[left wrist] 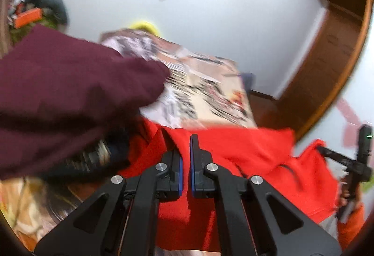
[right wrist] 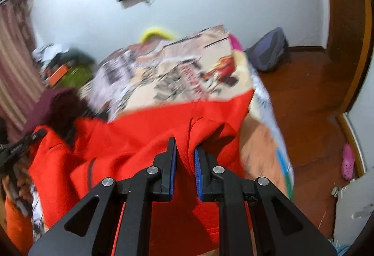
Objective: Fold large clothes
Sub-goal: 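Lay the folded jacket on the bed and open both grippers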
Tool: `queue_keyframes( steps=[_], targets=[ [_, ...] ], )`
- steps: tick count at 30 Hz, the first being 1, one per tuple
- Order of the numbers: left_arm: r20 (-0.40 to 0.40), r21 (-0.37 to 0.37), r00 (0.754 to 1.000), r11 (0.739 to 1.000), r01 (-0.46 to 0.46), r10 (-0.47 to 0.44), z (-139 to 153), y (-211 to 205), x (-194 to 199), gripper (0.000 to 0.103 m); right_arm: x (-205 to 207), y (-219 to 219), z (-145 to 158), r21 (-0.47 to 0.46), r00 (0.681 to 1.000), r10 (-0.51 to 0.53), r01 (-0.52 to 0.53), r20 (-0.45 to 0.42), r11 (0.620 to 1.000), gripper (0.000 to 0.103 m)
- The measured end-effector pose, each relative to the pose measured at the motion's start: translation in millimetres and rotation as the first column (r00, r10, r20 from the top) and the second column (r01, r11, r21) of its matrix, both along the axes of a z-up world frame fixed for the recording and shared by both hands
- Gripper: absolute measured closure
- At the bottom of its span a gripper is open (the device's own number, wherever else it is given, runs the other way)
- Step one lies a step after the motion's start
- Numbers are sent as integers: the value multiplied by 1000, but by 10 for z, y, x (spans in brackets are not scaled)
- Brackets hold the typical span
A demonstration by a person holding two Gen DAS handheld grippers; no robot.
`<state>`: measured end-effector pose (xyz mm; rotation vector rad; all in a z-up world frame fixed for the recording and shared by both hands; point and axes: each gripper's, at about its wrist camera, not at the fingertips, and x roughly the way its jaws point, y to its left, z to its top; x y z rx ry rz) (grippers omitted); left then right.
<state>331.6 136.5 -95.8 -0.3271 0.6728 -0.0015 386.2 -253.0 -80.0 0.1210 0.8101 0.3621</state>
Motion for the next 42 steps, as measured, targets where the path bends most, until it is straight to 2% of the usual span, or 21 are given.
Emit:
queue_keyframes(
  steps=[2, 5, 8, 11, 13, 16, 17, 18, 19, 20, 21, 23, 24, 26, 27, 28, 29, 35, 40, 42],
  targets=[
    [-10, 47, 998, 997, -60, 60, -60, 46, 199, 100, 262, -27, -84, 14, 999, -19, 19, -39, 1000, 90],
    [-38, 46, 994, 994, -96, 98, -187, 126, 401, 100, 523, -45, -254, -9, 995, -55, 54, -85, 998, 89],
    [-68, 22, 993, 996, -90, 91, -317, 165, 495, 100, 669, -44, -425, -45, 990, -52, 46, -134, 998, 85],
    [-105, 49, 991, 995, -83, 88, -417, 184, 529, 100, 696, -78, -463, -73, 988, -55, 44, -146, 996, 83],
    [-129, 69, 989, 995, -68, 76, -467, 164, 524, 99, 667, -95, -438, -98, 988, -61, 48, -140, 994, 75],
    [-156, 64, 987, 998, -24, 33, -468, 116, 447, 87, 556, -121, -291, -157, 993, -64, 47, -104, 986, 66],
    [-154, 68, 988, 998, -7, 18, -442, 80, 407, 76, 542, -132, -250, -166, 994, -64, 49, -89, 985, 65],
    [-149, 79, 989, 997, 3, 9, -425, 35, 367, 69, 476, -162, -175, -171, 996, -66, 54, -66, 984, 60],
    [-135, 94, 991, 995, 12, 1, -377, -1, 307, 58, 459, -181, -137, -167, 996, -68, 58, -51, 984, 54],
    [-120, 106, 993, 994, 19, -6, -327, -31, 256, 51, 396, -215, -78, -155, 997, -69, 63, -35, 986, 51],
    [-102, 120, 995, 992, 30, -17, -264, -64, 183, 49, 341, -252, -34, -142, 997, -71, 66, -26, 988, 46],
    [-81, 132, 996, 990, 45, -35, -166, -99, 47, 39, 251, -280, 14, -124, 998, -67, 64, -17, 990, 44],
    [-75, 129, 997, 991, 46, -36, -137, -96, -18, 36, 192, -299, 33, -115, 998, -60, 57, -16, 992, 44],
    [-70, 106, 997, 994, 34, -27, -116, -52, -162, 24, 73, -313, 24, -118, 999, -47, 44, -20, 992, 43],
    [-72, 96, 997, 995, 25, -18, -128, -20, -220, 21, 0, -330, -2, -127, 999, -43, 39, -26, 991, 39],
    [-76, 87, 997, 996, 14, -7, -156, 25, -294, 20, -46, -328, -35, -136, 999, -41, 36, -31, 990, 32],
    [-85, 83, 996, 997, 5, 2, -189, 53, -335, 20, -98, -328, -81, -144, 999, -36, 30, -37, 989, 30],
    [-227, 71, 972, 996, -52, 67, -694, 293, -525, 20, -321, -330, -448, -171, 992, -17, -4, -123, 985, 29],
    [-323, 16, 945, 998, -55, 58, -1101, 367, -477, 20, -292, -318, -774, -152, 977, -15, -17, -210, 988, 29],
    [-332, -5, 942, 999, -51, 46, -1187, 381, -402, 20, -188, -289, -842, -168, 975, -31, -6, -221, 986, 29]
  ],
)
